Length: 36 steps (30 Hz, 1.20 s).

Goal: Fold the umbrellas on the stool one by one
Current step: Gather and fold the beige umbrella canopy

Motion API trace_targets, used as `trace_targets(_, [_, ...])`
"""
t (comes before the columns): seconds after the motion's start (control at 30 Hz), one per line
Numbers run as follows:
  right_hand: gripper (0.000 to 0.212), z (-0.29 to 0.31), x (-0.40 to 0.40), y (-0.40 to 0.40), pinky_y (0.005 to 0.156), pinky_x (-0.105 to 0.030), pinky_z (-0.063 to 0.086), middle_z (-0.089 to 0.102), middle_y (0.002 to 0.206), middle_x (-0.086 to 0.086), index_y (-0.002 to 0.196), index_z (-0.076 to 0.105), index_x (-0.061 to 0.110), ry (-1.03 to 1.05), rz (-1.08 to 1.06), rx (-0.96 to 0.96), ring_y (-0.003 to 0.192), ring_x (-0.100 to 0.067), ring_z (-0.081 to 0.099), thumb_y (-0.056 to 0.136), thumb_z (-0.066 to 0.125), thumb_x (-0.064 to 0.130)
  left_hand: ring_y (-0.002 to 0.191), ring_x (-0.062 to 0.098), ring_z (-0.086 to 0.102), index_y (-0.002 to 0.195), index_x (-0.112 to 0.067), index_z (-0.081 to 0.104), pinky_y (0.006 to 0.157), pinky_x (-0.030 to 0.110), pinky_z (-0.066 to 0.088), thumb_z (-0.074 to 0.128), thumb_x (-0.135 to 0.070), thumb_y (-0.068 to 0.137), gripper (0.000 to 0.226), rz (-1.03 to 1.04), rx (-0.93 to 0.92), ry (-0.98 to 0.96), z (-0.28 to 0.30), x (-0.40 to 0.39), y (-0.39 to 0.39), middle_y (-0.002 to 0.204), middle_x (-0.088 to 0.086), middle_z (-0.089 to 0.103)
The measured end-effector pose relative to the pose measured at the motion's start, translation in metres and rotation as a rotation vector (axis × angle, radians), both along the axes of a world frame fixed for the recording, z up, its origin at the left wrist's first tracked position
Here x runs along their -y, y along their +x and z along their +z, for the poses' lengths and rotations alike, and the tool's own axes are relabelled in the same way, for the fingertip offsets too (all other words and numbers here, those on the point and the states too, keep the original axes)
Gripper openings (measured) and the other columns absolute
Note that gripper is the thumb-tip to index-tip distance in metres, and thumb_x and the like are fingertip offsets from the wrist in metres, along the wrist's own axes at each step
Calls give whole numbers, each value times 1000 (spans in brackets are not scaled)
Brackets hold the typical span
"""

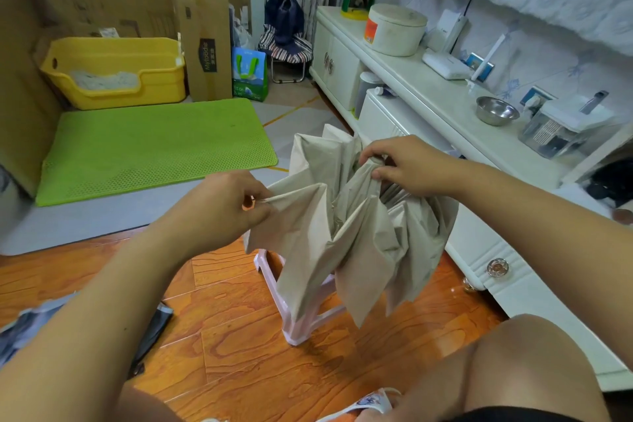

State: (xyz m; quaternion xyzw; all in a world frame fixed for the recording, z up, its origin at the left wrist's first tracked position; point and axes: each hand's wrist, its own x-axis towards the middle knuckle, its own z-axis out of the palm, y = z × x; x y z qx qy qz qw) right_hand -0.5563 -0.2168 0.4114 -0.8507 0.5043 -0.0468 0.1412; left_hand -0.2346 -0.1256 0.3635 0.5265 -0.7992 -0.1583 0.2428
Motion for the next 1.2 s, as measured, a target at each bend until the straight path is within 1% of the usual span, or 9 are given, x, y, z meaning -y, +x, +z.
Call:
trace_targets(0.07, [24, 1, -2, 4, 72, -17, 39, 65, 90, 8, 116, 68, 32, -4, 28, -4, 75, 6, 57, 95, 69, 20, 80, 15, 53, 98, -22, 80, 72, 30, 38, 61, -36, 91, 25, -23, 47, -79, 0, -2, 1, 93, -6, 59])
trace_targets(0.2, [24, 1, -6, 12, 71, -10, 35, 57, 90, 24, 118, 68, 27, -21, 85, -19, 78, 18, 51, 95, 69, 18, 80, 23, 47, 87, -14, 78, 71, 30, 34, 77, -12, 84, 4, -85, 153, -263, 4, -4, -3, 91, 1, 50])
trace_targets(0.37, [23, 0, -7, 17, 70, -21, 36, 56, 83, 21, 118, 67, 29, -25, 83, -42, 73, 10, 52, 96, 68, 22, 73, 29, 47, 92, -14, 71, 60, 38, 40, 51, -33, 97, 28, -143, 153, -398, 6, -1, -20, 86, 7, 48])
trace_targets(0.5, [23, 2, -9, 17, 71, -25, 37, 55, 78, 18, 118, 67, 28, -20, 67, -41, 69, 7, 53, 96, 67, 20, 72, 31, 54, 95, -16, 68, 58, 38, 44, 43, -38, 100, 34, -206, 161, -332, 3, 4, -19, 81, 4, 55])
trace_targets(0.7, [25, 3, -6, 11, 69, -9, 32, 53, 86, 25, 121, 68, 24, -26, 70, -41, 77, 22, 49, 96, 67, 17, 84, 17, 59, 92, -23, 76, 69, 26, 38, 77, -19, 88, 6, -164, 130, -230, 10, -2, -9, 92, -4, 65])
trace_targets(0.83, [26, 4, -6, 14, 74, -21, 36, 57, 93, 18, 121, 68, 25, -27, 83, -51, 77, 14, 51, 96, 68, 18, 81, 25, 60, 89, -20, 67, 62, 33, 32, 70, -20, 92, 4, -75, 179, -179, 6, 1, -6, 86, -2, 66])
trace_targets(0.97, [26, 4, -7, 17, 75, -22, 39, 53, 87, 24, 122, 67, 25, -21, 74, -53, 76, 13, 51, 97, 66, 19, 72, 28, 62, 91, -20, 64, 60, 40, 48, 68, -20, 92, 5, -45, 142, -199, 9, 1, -6, 76, -3, 69])
trace_targets(1.13, [25, 4, -8, 15, 70, -11, 36, 53, 81, 21, 122, 67, 21, -36, 61, -45, 73, 12, 49, 97, 67, 18, 70, 31, 58, 91, -25, 64, 53, 36, 45, 64, -18, 92, 7, 68, 192, -253, 9, -1, -5, 74, -2, 66])
trace_targets(1.2, [25, 4, -8, 15, 75, -20, 43, 60, 88, 14, 121, 68, 21, -35, 69, -45, 76, 8, 52, 96, 67, 17, 68, 32, 58, 89, -25, 65, 53, 38, 47, 66, -17, 91, 8, 88, 204, -259, 9, 1, -5, 72, 0, 65])
